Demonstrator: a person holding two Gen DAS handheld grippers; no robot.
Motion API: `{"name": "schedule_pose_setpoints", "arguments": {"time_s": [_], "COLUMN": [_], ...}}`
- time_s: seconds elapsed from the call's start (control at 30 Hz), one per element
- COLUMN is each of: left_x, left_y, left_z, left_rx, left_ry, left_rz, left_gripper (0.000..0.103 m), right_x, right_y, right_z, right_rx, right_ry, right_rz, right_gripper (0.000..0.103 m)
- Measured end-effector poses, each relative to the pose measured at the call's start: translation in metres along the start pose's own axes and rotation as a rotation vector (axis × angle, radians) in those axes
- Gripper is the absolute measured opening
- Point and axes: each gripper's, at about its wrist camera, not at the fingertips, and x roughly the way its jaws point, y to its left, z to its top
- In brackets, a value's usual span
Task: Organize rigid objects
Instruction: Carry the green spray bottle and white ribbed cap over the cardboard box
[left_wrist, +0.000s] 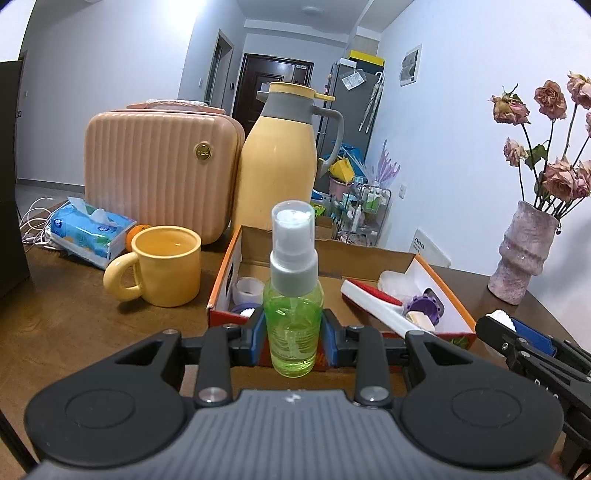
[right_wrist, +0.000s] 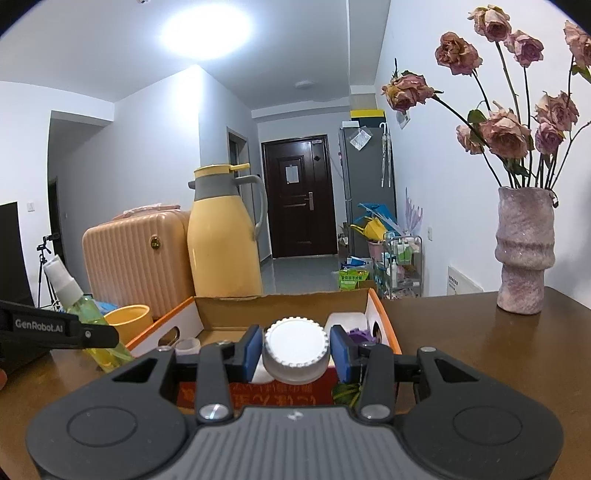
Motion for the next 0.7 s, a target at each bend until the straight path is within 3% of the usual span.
{"name": "schedule_pose_setpoints", "arguments": {"time_s": [0.7], "left_x": [0.048], "left_y": [-0.005], "left_z": [0.024], "left_rx": [-0.030], "left_ry": [-0.015], "left_rz": [0.011], "left_gripper": [0.032], "right_x": [0.053], "right_y": [-0.008], "right_z": [0.012], "right_rx": [0.021], "right_ry": [0.002], "right_rz": [0.020], "right_gripper": [0.039]}}
